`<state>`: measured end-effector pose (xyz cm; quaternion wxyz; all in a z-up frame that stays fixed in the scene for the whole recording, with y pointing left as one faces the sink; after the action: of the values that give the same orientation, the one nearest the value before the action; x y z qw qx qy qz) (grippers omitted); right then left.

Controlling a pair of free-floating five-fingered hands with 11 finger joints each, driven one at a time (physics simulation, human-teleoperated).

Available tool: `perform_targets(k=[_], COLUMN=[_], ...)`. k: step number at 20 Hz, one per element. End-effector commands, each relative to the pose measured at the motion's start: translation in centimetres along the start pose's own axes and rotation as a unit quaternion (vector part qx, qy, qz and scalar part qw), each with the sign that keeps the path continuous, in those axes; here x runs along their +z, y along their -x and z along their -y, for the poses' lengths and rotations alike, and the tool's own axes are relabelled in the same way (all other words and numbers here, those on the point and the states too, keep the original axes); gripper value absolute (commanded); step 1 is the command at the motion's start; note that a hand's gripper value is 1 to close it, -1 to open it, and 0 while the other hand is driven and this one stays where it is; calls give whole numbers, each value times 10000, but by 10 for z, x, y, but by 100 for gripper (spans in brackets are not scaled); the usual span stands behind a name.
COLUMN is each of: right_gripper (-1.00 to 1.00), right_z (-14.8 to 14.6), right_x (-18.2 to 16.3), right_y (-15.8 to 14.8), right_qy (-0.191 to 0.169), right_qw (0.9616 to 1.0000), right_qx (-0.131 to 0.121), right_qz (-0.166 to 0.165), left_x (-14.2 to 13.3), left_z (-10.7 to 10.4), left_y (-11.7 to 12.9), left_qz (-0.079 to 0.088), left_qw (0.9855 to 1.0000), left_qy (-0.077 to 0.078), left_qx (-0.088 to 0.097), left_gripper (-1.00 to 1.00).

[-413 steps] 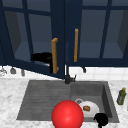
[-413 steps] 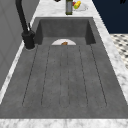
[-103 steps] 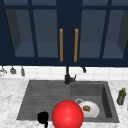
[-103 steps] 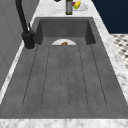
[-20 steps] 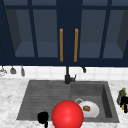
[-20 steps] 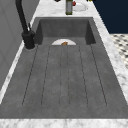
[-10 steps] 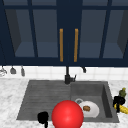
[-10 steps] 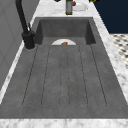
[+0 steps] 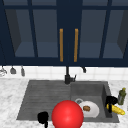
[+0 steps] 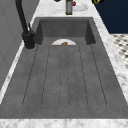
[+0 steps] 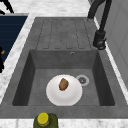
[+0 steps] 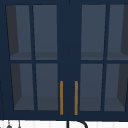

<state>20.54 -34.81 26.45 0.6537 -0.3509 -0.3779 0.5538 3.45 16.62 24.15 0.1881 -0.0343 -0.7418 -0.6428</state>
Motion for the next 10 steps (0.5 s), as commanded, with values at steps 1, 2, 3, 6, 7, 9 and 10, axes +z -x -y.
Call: perform_targets(k=[1, 2, 3, 6, 7, 9, 10], right_gripper=[100, 100, 100, 100, 100, 100, 100], right_z=[-1, -4, -5, -9, -10, -13, -13], right_x=[3, 3, 3, 3, 3, 2, 1], right_y=[-25, -33, -39, -53, -57, -66, -71], right_qy=[-17, 18, 113, 349, 417, 493, 518], right_qw=[9999, 9999, 9998, 9989, 9986, 9980, 9978], right_qx=[16, 21, 43, 149, 169, 176, 160], right_qz=[126, 104, 140, 259, 288, 366, 391], left_x=[0, 0, 0, 0, 0, 0, 0], left_z=[0, 0, 0, 0, 0, 0, 0], left_y=[0, 0, 0, 0, 0, 0, 0], left_qz=[0, 0, 0, 0, 0, 0, 0], left_qw=[10000, 10000, 10000, 10000, 10000, 10000, 10000], left_qy=[0, 0, 0, 0, 0, 0, 0], left_qx=[0, 0, 0, 0, 0, 0, 0], left_gripper=[0, 0, 0, 0, 0, 0, 0])
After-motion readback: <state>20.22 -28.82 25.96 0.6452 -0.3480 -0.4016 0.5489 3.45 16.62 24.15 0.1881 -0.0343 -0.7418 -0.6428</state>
